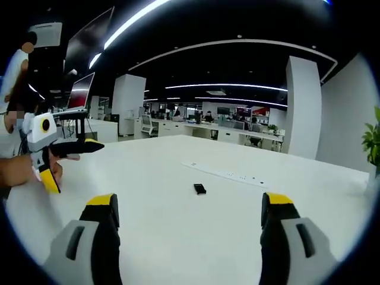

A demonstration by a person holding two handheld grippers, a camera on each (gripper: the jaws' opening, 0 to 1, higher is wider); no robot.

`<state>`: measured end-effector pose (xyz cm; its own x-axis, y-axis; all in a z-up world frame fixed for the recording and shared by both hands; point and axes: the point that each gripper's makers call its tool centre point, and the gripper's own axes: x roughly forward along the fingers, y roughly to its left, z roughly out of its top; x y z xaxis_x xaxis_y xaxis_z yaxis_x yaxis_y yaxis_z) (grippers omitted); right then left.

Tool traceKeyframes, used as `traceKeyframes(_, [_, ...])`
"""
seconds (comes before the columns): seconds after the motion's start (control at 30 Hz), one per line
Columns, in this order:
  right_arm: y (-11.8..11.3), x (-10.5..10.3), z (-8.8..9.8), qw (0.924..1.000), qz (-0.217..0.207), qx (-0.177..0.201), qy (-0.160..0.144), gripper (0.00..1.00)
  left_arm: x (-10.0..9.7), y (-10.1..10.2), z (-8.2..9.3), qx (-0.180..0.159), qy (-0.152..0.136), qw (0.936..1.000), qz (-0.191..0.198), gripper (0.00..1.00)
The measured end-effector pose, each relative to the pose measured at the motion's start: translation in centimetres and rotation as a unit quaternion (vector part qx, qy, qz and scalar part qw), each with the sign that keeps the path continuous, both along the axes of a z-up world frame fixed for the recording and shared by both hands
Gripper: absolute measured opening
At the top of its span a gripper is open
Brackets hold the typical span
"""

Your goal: Snap the two parts of the plastic buckle together until the buckle closes and remains connected.

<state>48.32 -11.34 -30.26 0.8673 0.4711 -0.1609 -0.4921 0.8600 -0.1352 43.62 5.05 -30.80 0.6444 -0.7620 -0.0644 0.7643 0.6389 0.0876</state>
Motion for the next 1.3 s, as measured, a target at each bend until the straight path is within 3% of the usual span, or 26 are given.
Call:
traceKeyframes(0.37, [-0.7,-1.7,-0.1,1.0000,-0.006,0.004,-0.004,0.99,-0.8,-0.3,0.0,0.009,-0.004,1.0000,0.000,1.00])
traceKeyframes(0.5, [-0.6,-1.9,-0.2,1.0000,-0.005,0.001,-0.005,0.99,-0.9,-0.2,-0.2,0.004,0.010,0.9999,0.007,1.00])
traceKeyframes(1.13, [-1.8,-4.2,-0.8,0.9998,-0.016,0.000,-0.011,0.99,-0.1,0.3,0.2,-0.009,0.010,0.9999,0.011,1.00])
traceKeyframes(1.3, [-2.1,-4.9,-0.6,0.9996,-0.019,0.008,-0.021,0.98,-0.7,-0.1,-0.2,0.009,0.002,0.9999,0.009,1.00])
